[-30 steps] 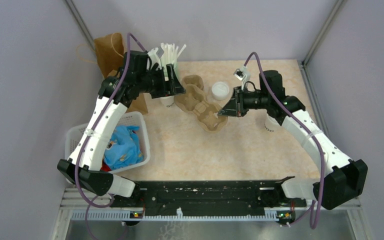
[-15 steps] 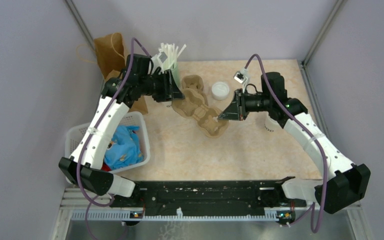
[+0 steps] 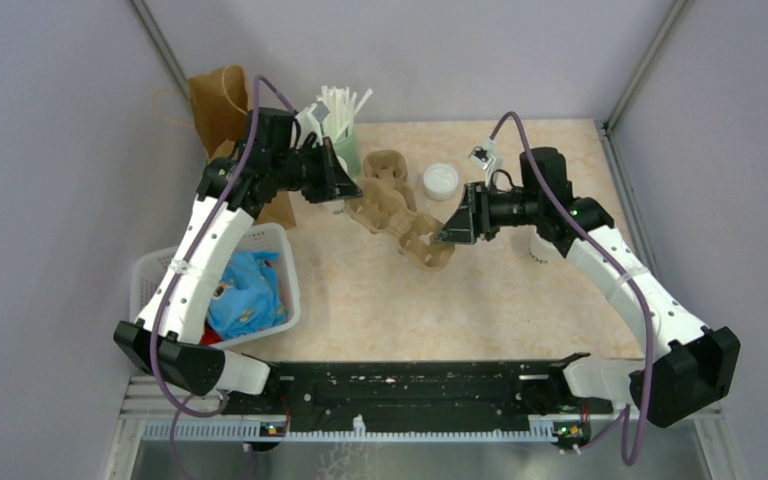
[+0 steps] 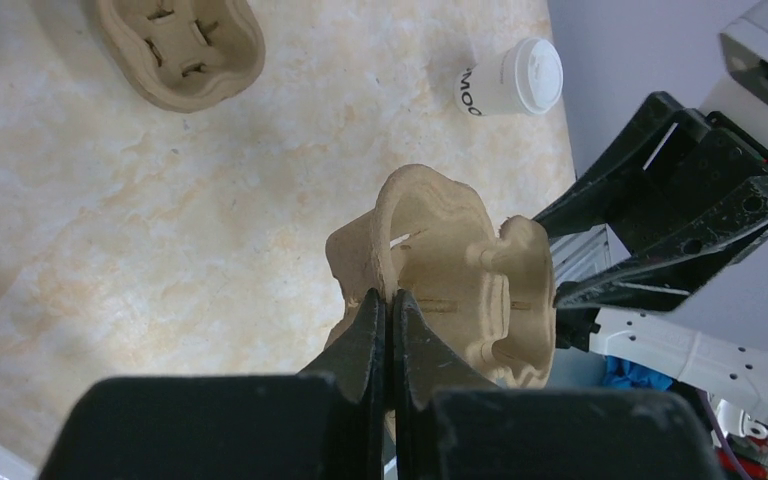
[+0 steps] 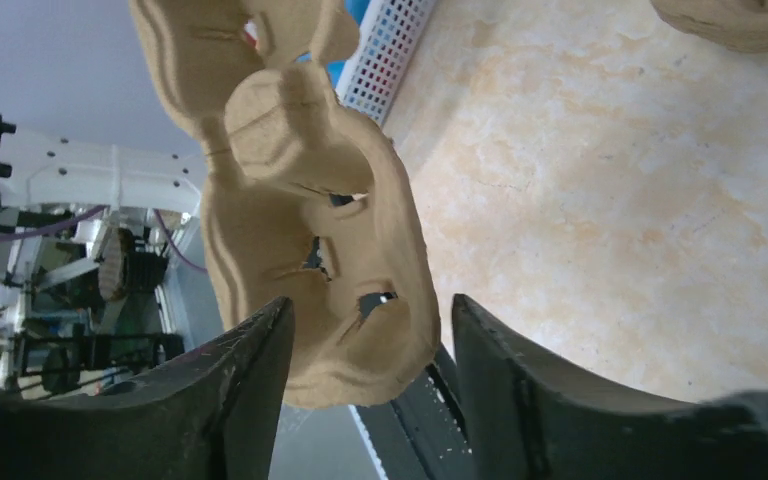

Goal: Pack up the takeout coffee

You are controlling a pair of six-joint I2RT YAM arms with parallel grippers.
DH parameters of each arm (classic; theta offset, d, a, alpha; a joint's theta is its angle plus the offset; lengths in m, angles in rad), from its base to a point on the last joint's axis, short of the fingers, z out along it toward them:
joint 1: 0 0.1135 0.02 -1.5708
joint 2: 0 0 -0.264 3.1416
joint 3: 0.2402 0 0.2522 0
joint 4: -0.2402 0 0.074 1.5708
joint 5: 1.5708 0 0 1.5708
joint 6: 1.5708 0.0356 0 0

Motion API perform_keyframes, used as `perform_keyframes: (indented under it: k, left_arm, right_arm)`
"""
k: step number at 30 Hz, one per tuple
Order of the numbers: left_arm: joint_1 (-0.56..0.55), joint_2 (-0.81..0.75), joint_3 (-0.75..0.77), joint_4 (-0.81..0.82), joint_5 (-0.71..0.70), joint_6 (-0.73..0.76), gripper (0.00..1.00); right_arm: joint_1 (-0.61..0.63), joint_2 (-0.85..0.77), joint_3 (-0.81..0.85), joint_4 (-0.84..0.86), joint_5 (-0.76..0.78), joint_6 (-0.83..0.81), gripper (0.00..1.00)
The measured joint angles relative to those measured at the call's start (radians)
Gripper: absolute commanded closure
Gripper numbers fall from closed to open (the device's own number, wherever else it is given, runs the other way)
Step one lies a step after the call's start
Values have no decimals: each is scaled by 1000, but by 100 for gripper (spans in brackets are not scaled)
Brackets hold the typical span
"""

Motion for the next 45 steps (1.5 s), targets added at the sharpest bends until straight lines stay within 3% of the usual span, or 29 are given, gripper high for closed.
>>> perform_keyframes:
  k: [3,7,13,18,23,33,37,45]
  left_arm:
    - [10,-19,-12,18,-15,-8,100]
    - [21,-61,-52,56,-19,-21,100]
    - [27,-108,-108,93,-19,-44,100]
    - [33,-109,-119,110,-23,-66,100]
    - [34,-109,-130,134,-23,-82,100]
    - [39,-109,-134,154,-23,-100,100]
    - [40,-110,-138,157,-23,-108,100]
    - [44,-114,-156,180,-22,-127,100]
  right_arm:
    - [-19,-5,-16,3,45,112,23]
    - [-58,-79,-167,96,71,349,22]
    - [-66,-164,-407,371,50,735,41]
    - [-63,-176,-428,518,41,903,59]
    - [-57,-201,-434,617,33,989,67]
    - [-43,-214,-473,698,36,1089,70]
    - [-42,-229,-490,716,48,1124,77]
    - [-42,-249,-491,732,89,1159,100]
